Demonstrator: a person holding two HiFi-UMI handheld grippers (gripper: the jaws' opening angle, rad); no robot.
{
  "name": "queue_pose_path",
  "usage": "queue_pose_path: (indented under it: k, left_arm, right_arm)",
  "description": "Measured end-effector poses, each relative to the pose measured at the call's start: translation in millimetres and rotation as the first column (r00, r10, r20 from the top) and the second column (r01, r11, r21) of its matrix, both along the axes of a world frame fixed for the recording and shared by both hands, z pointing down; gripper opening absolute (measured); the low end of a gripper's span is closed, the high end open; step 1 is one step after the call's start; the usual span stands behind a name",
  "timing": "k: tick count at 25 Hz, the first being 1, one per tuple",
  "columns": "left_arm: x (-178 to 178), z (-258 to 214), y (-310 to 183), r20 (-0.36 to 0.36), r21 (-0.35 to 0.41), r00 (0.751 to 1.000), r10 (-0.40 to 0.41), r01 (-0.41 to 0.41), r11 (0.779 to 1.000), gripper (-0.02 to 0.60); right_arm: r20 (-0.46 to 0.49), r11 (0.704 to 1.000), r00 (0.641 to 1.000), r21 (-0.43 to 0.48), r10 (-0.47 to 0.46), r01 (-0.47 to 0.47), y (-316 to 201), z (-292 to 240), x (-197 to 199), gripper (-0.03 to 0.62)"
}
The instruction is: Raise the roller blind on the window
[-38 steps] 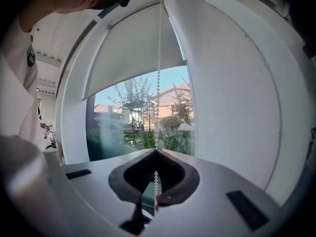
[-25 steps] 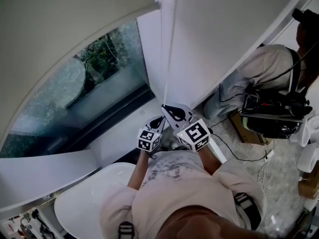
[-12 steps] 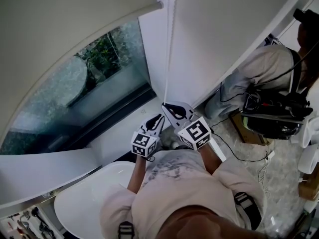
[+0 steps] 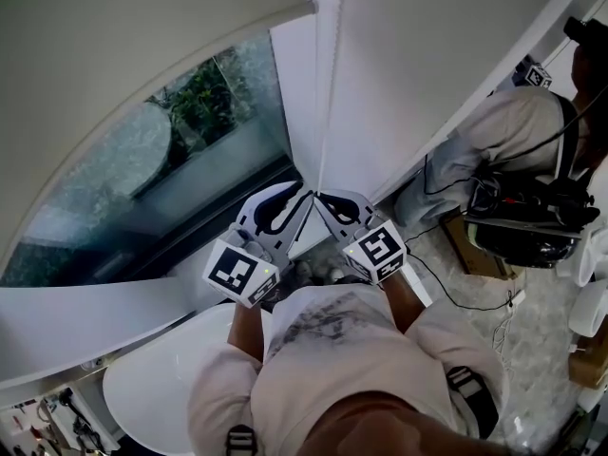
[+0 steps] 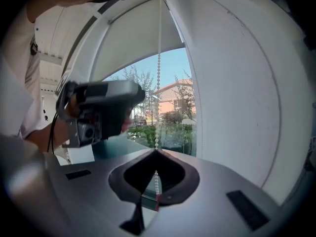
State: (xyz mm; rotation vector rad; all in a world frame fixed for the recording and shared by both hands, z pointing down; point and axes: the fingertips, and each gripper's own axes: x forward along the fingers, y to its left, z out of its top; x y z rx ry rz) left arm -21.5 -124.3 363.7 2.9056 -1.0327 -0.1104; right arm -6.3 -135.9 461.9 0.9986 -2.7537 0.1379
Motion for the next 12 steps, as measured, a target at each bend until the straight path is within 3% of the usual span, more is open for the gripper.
queue_pose_path:
  k: [5,12]
  left_arm:
    - [13.2,-80.0,-13.9,0.014,0.141,0.999,0.029,-0.030,0.990,0.064]
    - [27.1,-122.8,-20.4,0.021,0.163,0.999,0.038,-0.040,0.986,0.063]
  right_arm:
    - [0.002,1.000,1.000,0.004,-0.004,0.004,1.5,-1.5,-1.4,0.061]
    - [0.003,1.000,1.000,0.005,-0.004,0.004,1.7,-1.0,-1.5,0.061]
